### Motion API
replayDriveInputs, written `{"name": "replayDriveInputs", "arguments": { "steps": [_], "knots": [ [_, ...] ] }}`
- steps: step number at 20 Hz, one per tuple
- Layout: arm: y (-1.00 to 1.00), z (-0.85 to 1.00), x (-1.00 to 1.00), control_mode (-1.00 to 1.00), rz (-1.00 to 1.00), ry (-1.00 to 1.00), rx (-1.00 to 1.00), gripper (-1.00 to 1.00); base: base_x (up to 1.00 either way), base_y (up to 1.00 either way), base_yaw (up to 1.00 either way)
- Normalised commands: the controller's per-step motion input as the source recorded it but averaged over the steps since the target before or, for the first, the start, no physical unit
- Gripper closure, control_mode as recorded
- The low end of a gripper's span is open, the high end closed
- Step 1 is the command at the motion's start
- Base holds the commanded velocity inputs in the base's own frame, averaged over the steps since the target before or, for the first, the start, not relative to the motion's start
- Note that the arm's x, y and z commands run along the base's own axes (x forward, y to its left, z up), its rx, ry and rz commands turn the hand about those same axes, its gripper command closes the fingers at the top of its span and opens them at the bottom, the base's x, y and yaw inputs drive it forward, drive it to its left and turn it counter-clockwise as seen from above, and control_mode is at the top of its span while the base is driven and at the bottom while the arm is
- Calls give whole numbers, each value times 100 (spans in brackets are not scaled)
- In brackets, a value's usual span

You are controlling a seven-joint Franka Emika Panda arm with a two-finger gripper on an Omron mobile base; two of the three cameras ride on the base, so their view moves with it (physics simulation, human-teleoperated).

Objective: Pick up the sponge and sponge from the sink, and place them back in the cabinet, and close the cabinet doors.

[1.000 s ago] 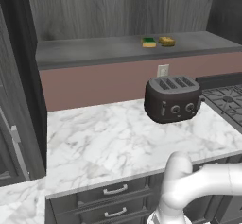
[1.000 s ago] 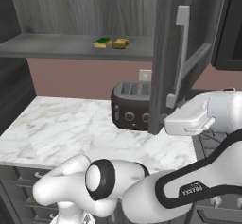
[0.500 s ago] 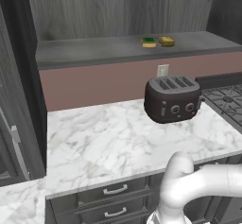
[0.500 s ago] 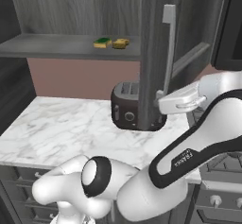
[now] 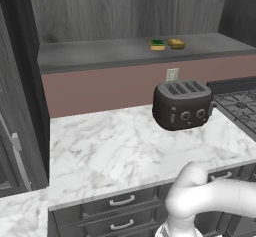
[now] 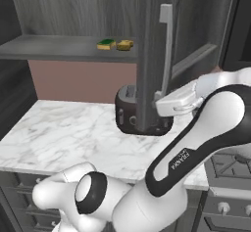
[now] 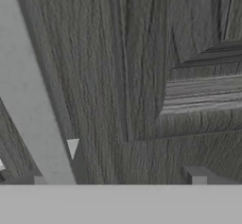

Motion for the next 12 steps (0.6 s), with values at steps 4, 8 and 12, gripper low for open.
{"name": "replayDriveInputs", "arguments": {
  "steps": [4, 8, 12],
  "knots": [
    [29, -3, 21, -100, -2, -15, 0, -100, 0, 0, 0],
    [26, -1, 22, -100, -1, -10, 4, -100, 0, 0, 0],
    [22, 0, 25, -100, -1, -4, 8, -100, 0, 0, 0]
  ]
}}
